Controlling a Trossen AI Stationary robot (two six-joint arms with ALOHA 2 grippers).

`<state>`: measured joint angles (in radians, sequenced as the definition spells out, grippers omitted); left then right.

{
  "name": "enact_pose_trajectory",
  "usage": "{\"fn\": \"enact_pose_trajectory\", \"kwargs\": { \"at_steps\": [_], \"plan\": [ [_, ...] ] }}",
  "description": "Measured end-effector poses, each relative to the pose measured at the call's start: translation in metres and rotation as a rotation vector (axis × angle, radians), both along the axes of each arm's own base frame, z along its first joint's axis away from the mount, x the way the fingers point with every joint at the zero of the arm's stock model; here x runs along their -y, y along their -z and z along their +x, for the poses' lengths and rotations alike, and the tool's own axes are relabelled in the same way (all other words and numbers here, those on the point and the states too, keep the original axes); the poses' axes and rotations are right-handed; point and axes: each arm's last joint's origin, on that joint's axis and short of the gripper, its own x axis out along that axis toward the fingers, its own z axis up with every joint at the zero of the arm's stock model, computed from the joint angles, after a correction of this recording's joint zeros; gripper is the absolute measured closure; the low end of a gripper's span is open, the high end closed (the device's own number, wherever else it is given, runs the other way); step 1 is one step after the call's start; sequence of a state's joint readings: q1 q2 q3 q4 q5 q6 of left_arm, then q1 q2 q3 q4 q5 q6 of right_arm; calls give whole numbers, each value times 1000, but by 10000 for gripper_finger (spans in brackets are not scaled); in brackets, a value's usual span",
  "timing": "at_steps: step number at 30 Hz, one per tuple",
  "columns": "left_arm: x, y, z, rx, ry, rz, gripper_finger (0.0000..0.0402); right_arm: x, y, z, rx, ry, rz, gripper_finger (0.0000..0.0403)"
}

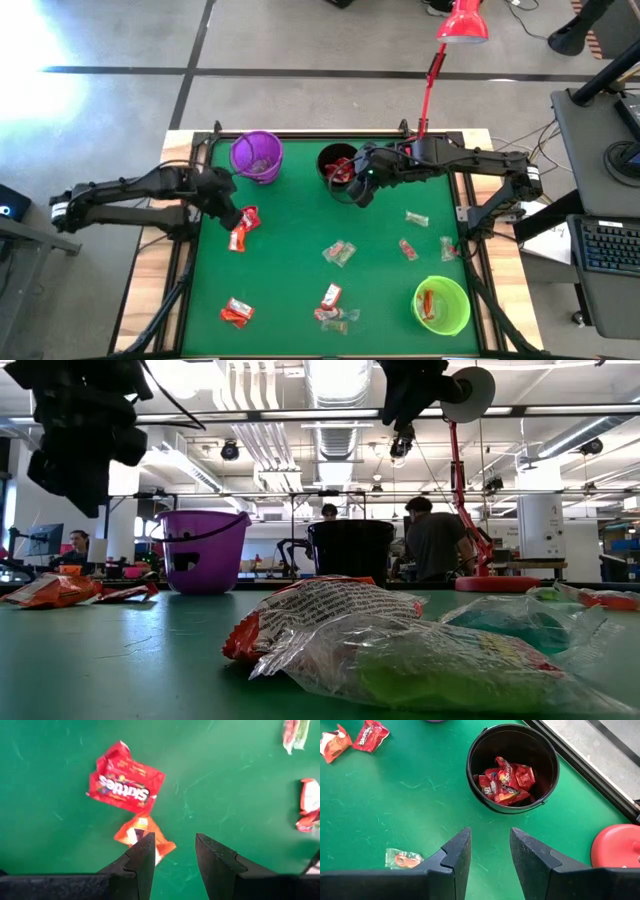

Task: Sort candy
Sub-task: Put the orange chocolate into the green bucket

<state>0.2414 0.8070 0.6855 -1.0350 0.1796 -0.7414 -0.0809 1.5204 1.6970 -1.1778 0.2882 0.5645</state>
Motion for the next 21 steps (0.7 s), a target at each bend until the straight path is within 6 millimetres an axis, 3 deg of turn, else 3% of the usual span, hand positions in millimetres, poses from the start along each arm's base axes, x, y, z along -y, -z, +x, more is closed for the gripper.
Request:
{"fn": "enact_pose_trajectory", "kwargs": {
  "at_steps": [10,21],
  "plan": [
    [16,28,-1,-109,-190,-103,279,0,0,0,-8,-20,-11,275],
    [19,58,6,-174,-245,-125,279,-1,0,0,-9,-24,-11,275]
  ]
}}
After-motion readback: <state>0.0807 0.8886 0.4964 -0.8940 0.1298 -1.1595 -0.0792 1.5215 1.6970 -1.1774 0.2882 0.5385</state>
